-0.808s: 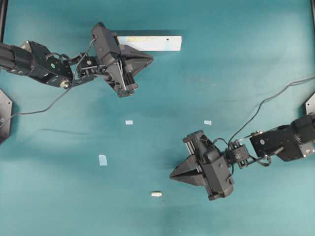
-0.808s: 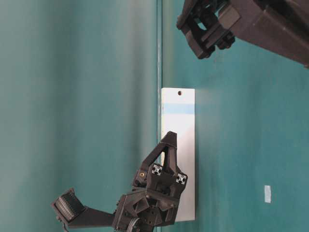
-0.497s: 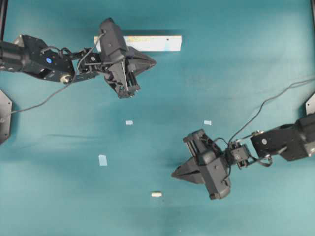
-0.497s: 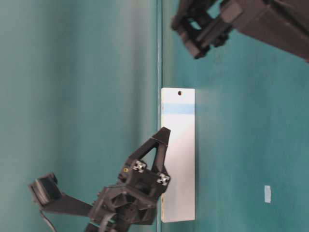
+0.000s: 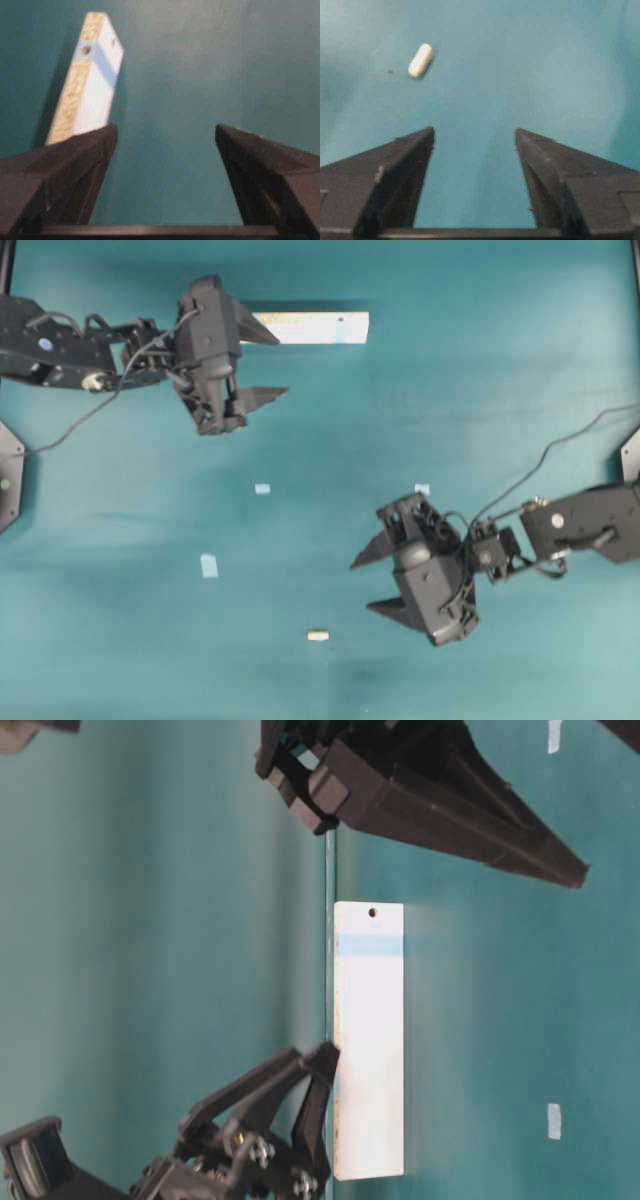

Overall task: Move the wooden board into place and insert the rod into its hole.
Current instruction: 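Open the left gripper and lower it over the white board's end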

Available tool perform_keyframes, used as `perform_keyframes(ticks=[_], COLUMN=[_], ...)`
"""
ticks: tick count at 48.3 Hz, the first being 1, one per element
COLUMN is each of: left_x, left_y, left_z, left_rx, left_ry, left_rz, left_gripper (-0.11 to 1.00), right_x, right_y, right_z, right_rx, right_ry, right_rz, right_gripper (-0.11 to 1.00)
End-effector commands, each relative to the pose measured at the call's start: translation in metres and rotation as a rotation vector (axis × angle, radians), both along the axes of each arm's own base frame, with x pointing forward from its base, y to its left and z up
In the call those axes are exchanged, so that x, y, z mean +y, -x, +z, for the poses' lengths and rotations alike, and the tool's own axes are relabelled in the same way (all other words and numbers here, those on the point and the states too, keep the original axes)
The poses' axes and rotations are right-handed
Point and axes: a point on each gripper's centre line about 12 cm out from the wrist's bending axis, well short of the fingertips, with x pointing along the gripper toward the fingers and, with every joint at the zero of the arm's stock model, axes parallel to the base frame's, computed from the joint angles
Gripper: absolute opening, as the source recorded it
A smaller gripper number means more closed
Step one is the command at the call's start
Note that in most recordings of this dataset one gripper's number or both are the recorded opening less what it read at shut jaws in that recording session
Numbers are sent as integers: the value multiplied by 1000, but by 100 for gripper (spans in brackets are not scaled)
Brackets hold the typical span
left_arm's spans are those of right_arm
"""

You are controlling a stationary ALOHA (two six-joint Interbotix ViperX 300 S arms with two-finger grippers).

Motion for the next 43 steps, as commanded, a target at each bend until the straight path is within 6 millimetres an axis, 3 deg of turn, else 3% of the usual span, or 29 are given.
perform_keyframes(ticks=[1, 12, 22, 43], left_x=[9, 36, 48, 72], left_y=[5, 17, 21, 11], left_z=[14, 11, 1, -26], left_rx=[-17, 1, 30, 89], left_ry=[-41, -55, -53, -82], left_rz=[4, 77, 105, 115], left_gripper=[89, 91, 91, 91], right_x=[3, 4, 4, 4], right_y=[-6, -15, -19, -20], right_z=[17, 27, 29, 28], right_rx=[-8, 55, 102, 108], right_ry=[-6, 11, 23, 24], right_rz=[-3, -24, -37, -39], right_gripper=[75, 75, 75, 74])
